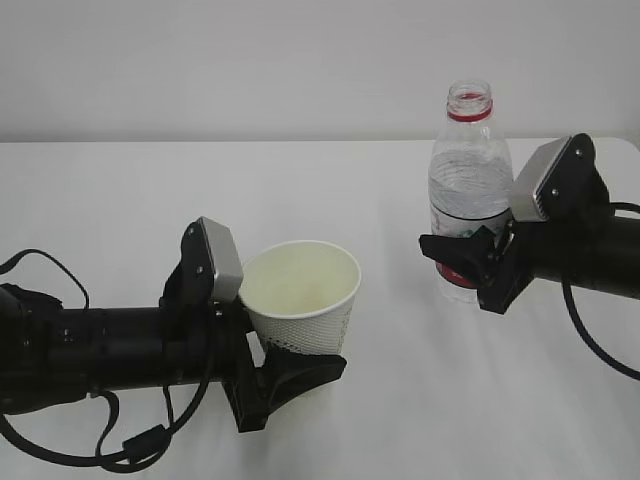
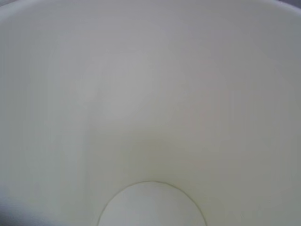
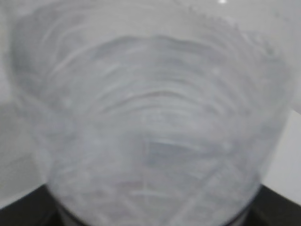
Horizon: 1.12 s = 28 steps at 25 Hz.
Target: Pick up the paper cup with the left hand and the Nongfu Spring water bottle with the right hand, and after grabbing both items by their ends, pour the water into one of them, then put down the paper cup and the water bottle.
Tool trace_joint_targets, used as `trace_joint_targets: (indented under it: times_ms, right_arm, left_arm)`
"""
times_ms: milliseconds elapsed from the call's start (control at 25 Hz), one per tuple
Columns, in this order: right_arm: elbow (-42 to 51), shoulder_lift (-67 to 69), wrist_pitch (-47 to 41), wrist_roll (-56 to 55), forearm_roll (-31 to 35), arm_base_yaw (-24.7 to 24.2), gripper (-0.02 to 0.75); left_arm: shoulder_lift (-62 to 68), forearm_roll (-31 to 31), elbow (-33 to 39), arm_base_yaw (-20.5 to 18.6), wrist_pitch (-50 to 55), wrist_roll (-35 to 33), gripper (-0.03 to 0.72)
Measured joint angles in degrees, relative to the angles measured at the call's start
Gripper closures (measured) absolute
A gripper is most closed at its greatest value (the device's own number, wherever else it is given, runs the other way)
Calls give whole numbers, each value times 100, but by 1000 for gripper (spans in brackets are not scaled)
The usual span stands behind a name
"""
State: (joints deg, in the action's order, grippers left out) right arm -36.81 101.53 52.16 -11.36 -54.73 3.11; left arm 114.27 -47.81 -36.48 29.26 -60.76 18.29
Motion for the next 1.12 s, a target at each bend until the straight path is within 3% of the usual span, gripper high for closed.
trace_joint_targets:
  times_ms: [440, 680, 1120]
  right_arm:
    - [-392, 0, -215, 14, -271, 8, 247]
    - [-631, 0, -758, 92, -305, 379, 247]
    - [-765, 0, -867, 728, -354, 736, 247]
  left_arm:
    - [0, -4, 0, 0, -137, 0, 143]
    - [0, -144, 0, 0, -184, 0, 144]
    - [0, -171, 0, 0, -184, 0, 145]
